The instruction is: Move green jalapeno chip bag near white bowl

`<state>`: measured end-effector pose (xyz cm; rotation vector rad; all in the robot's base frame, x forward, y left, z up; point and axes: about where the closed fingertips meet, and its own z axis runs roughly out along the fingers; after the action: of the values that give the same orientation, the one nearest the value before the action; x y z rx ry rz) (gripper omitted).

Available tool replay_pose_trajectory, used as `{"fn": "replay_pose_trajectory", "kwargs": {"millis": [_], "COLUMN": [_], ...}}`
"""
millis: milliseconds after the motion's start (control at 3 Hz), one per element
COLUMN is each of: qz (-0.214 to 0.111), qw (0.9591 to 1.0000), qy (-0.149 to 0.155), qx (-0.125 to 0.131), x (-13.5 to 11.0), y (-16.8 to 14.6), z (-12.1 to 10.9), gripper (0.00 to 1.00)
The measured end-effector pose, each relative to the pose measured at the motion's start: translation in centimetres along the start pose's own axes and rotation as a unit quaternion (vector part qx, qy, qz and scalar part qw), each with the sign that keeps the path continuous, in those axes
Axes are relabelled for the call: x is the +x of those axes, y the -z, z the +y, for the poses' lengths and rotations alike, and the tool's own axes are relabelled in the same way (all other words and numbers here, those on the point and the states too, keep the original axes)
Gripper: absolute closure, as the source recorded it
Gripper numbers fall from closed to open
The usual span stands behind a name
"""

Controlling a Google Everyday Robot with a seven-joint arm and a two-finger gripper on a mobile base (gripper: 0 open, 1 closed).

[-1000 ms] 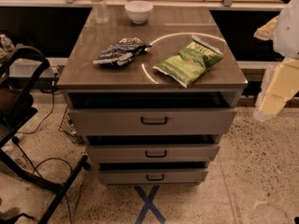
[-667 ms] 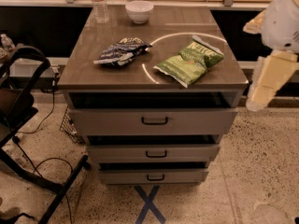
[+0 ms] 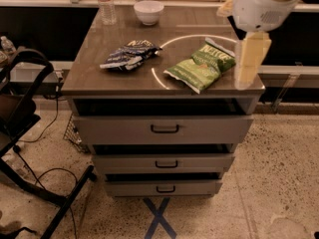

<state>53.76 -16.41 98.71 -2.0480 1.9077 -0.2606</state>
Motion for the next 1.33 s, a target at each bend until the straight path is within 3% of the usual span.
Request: {"fn": "replay_pose_trajectory", "kwargs": {"millis": [333,667,1333], "qz": [0.036,0.037,0.058], "qw": [0.9981,0.9979,0.9915], "qy": [0.045,0.049,0.115], "qx": [0.021,0.021,0.021], "x": [-1.3,-1.2,-0.3], "y": [-3.1,-3.5,-9.5], "z": [-4.3,-4.7,-11.1], "gripper": [0.0,0.0,0.0]}}
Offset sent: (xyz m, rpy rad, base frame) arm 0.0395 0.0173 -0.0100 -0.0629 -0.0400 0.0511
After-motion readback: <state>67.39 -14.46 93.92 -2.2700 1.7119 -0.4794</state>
